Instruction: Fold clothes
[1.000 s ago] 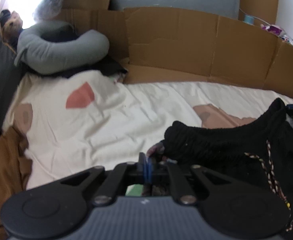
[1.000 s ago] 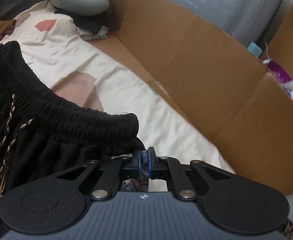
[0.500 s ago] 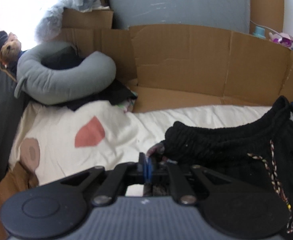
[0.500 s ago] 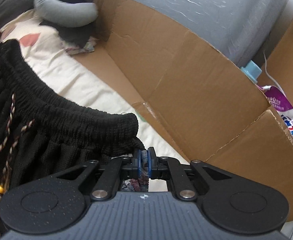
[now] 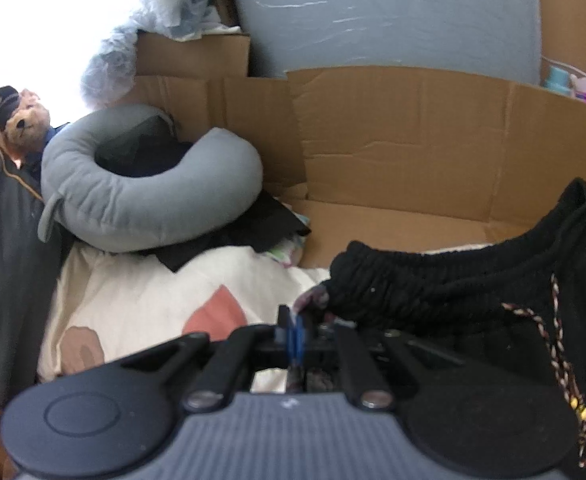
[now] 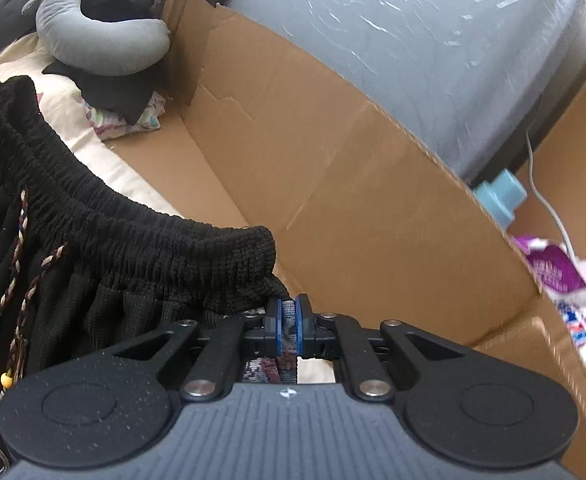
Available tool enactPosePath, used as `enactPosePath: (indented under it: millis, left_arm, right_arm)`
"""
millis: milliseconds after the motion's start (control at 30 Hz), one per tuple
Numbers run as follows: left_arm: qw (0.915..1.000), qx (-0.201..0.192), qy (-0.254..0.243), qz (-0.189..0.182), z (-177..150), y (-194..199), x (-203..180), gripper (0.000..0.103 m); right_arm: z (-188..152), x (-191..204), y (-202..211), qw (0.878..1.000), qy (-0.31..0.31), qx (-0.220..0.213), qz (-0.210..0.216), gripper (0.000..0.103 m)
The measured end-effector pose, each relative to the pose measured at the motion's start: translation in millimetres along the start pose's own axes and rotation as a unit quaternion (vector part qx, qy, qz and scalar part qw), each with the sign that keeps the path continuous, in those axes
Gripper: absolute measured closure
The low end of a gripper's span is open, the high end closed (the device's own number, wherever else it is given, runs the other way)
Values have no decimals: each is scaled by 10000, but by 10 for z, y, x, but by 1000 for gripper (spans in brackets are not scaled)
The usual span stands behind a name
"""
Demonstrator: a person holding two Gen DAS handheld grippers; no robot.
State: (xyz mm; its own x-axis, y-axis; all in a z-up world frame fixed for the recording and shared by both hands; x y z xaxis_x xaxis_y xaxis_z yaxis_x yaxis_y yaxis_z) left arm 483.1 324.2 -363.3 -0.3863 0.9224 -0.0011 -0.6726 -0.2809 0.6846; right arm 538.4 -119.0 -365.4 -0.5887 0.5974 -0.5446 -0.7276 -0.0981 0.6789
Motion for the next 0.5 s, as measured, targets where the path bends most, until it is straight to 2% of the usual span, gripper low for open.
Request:
enactPosePath:
  millis: [500]
  left_arm:
    - [9996, 120, 118, 211, 165, -432, 29, 101]
  right_arm:
    - [260, -14, -399, 9993, 295, 197, -115, 99]
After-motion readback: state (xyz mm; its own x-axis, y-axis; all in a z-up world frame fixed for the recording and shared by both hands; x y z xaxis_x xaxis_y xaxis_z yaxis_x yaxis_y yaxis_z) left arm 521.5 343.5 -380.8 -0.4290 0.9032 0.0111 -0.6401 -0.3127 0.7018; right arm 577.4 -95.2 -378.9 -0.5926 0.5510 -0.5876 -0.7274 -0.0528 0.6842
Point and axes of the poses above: each gripper's, at about its wrist camera, not at the fingertips, and y roughly against the way its jaws point, x to its left, z to its top, the point moved 8 cm from there along -y, roughly the way its jaws point, and after that the axes turned 15 degrees about y, right-handed, at the moved point
